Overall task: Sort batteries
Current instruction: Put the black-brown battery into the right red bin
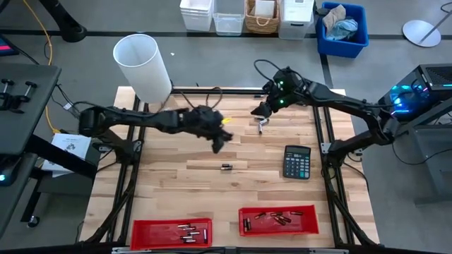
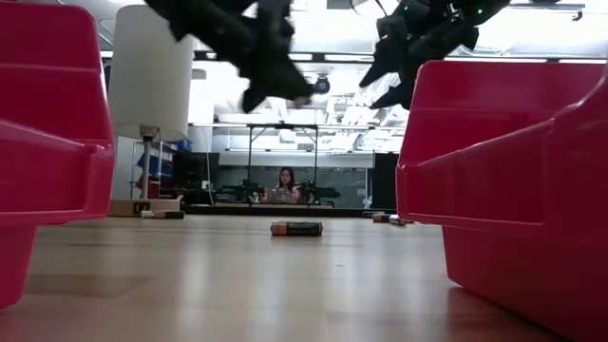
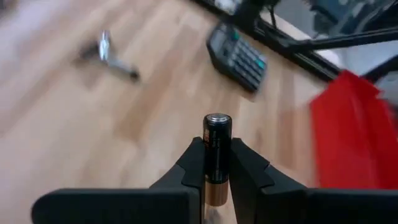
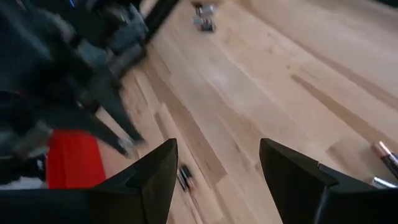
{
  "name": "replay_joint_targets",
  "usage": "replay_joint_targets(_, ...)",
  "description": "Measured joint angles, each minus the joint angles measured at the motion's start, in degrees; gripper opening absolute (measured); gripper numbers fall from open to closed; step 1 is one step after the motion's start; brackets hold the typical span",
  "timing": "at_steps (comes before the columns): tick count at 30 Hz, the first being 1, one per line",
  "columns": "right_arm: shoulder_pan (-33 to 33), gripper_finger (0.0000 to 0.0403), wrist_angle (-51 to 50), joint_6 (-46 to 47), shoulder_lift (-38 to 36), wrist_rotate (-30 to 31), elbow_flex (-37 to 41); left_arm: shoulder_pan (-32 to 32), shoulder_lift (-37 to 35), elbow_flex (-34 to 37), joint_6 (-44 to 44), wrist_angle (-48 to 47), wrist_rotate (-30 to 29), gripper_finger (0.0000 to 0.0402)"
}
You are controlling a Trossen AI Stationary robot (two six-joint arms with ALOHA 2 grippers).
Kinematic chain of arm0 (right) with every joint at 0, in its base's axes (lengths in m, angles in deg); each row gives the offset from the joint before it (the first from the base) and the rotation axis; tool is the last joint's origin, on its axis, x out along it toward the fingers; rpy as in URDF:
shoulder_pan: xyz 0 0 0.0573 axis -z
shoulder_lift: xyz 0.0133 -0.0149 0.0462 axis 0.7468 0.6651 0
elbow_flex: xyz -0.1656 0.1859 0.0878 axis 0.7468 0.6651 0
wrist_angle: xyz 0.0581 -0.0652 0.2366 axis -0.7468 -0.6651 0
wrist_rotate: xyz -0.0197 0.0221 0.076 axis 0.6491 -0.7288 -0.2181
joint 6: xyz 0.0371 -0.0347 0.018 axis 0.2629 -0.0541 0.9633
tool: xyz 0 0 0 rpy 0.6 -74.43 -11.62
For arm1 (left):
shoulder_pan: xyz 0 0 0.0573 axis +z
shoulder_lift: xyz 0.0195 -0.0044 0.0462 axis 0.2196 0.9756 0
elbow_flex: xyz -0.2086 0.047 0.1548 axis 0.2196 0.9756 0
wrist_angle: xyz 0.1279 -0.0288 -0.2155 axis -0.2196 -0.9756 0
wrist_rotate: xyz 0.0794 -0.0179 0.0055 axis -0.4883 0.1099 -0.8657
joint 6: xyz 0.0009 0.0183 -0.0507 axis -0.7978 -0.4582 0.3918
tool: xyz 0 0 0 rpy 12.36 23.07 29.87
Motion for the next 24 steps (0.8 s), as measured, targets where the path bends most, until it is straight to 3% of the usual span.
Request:
replay_joint_targets(2,0.0,0.0222,1.9,1.7,-0.9,0.0,0.0,-2.0,4.1,-2.9,-4.9,2.4,-2.3,0.003)
replay_joint_targets(5,0.0,0.0222,5.2,3.6,-2.4,0.2,0.0,-5.8,10.6,-7.7,-10.7,10.4,-1.2,0.003)
replay_joint_targets(10,-0.1,0.0222,8.3,6.3,-5.0,1.8,0.0,-12.5,21.6,-15.4,-16.9,22.9,8.8,0.003)
replay_joint_targets(17,-0.3,0.0222,8.2,9.6,-8.1,5.9,0.0,-24.4,30.6,-25.0,-24.6,25.4,11.3,0.003)
replay_joint_targets(24,-0.3,0.0222,8.1,9.6,-8.5,8.4,0.0,-30.4,37.1,-29.9,-25.1,25.1,10.9,0.0038)
